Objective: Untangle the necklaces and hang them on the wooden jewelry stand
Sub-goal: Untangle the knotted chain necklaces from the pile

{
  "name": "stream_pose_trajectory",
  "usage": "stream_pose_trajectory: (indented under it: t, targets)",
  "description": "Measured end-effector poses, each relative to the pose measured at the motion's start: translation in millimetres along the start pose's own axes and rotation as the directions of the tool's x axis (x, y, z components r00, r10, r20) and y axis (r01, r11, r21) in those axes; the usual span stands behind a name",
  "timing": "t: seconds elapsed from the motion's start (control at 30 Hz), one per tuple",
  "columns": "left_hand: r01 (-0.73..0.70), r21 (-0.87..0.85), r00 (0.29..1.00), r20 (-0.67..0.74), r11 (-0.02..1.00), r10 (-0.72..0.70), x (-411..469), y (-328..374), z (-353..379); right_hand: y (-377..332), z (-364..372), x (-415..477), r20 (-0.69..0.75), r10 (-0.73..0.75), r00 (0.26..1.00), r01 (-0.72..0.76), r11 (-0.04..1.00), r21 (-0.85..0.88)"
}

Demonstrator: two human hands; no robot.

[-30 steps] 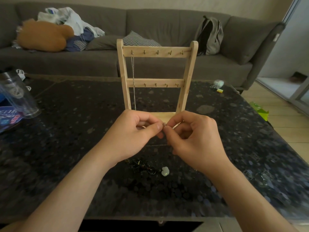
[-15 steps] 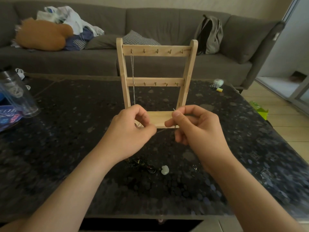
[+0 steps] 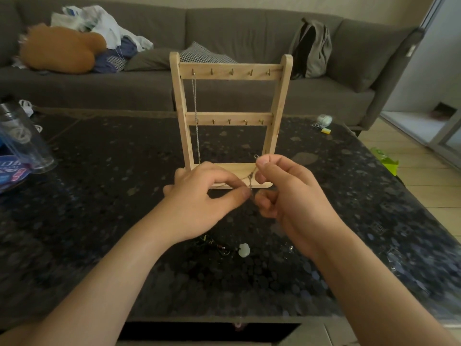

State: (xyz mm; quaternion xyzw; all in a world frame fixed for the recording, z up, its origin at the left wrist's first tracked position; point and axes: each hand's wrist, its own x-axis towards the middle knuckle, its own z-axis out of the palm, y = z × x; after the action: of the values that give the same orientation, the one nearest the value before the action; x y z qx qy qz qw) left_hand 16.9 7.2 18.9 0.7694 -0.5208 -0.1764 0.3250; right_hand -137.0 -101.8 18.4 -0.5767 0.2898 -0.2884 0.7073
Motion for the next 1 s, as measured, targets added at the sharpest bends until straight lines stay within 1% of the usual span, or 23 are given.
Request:
stream_pose_trajectory:
  t: [0.07, 0.17, 0.27, 0.33, 0.47, 0.57, 0.67, 0.7, 0.77, 0.87, 0.93, 1.0]
  targets:
    - [-0.024, -0.047, 0.996, -0.081, 0.999, 0.02, 2.1, -1.3, 0.9, -1.2, 0.3, 0.5, 0.005, 0.004, 1.0, -0.004, 1.0, -0.009]
    - [-0.085, -0.171, 0.983, -0.177, 0.982, 0.054, 5.1, -3.9, 2.8, -3.1, 0.7, -1.0, 0.027, 0.007, 1.0, -0.007, 1.0, -0.001]
    - [-0.129, -0.315, 0.984, -0.156, 0.94, 0.083, 2.3, -2.0, 2.9, -5.6, 2.7, -4.5, 0.028, 0.022, 0.999, -0.023, 1.0, 0.019]
    - [-0.112, -0.38, 0.988, -0.142, 0.918, 0.062, 0.6, -0.5, 2.5, -6.1, 3.4, -6.2, 0.021, 0.033, 0.999, -0.034, 0.999, 0.04]
    - [-0.058, -0.436, 0.989, -0.15, 0.898, -0.009, 0.3, -0.8, 0.8, -5.8, 3.7, -8.2, -0.03, 0.043, 0.999, -0.041, 0.998, 0.055]
    - [-0.055, -0.444, 0.989, -0.146, 0.894, -0.012, 0.1, 0.6, 0.3, -2.9, 6.2, -9.9, -0.07, 0.065, 0.995, -0.055, 0.989, 0.14]
    - [-0.054, -0.401, 0.985, -0.169, 0.914, -0.016, -1.2, 3.2, -0.7, 0.2, 8.2, -10.0, -0.115, 0.112, 0.987, -0.084, 0.971, 0.224]
    - [-0.056, -0.384, 0.985, -0.172, 0.922, -0.011, -1.9, 4.1, -1.5, 0.5, 7.8, -9.9, -0.14, 0.12, 0.983, -0.09, 0.975, 0.204]
    - [-0.059, -0.342, 0.986, -0.165, 0.938, 0.002, -3.1, 5.2, -3.1, 0.7, 5.9, -10.4, -0.213, 0.096, 0.972, -0.086, 0.995, 0.055]
    - [-0.057, -0.31, 0.989, -0.149, 0.949, 0.01, -2.6, 3.6, -4.4, 3.0, 5.2, -11.3, -0.294, -0.04, 0.955, -0.018, 0.981, -0.194]
    - [-0.053, -0.288, 0.99, -0.138, 0.956, 0.014, -1.0, 1.0, -4.3, 3.7, 4.4, -11.4, -0.285, -0.145, 0.947, 0.064, 0.959, -0.276]
    - [-0.041, -0.235, 0.992, -0.126, 0.971, 0.011, 0.4, -0.7, -3.5, 3.4, 4.2, -11.5, -0.206, -0.216, 0.954, 0.156, 0.949, -0.275]
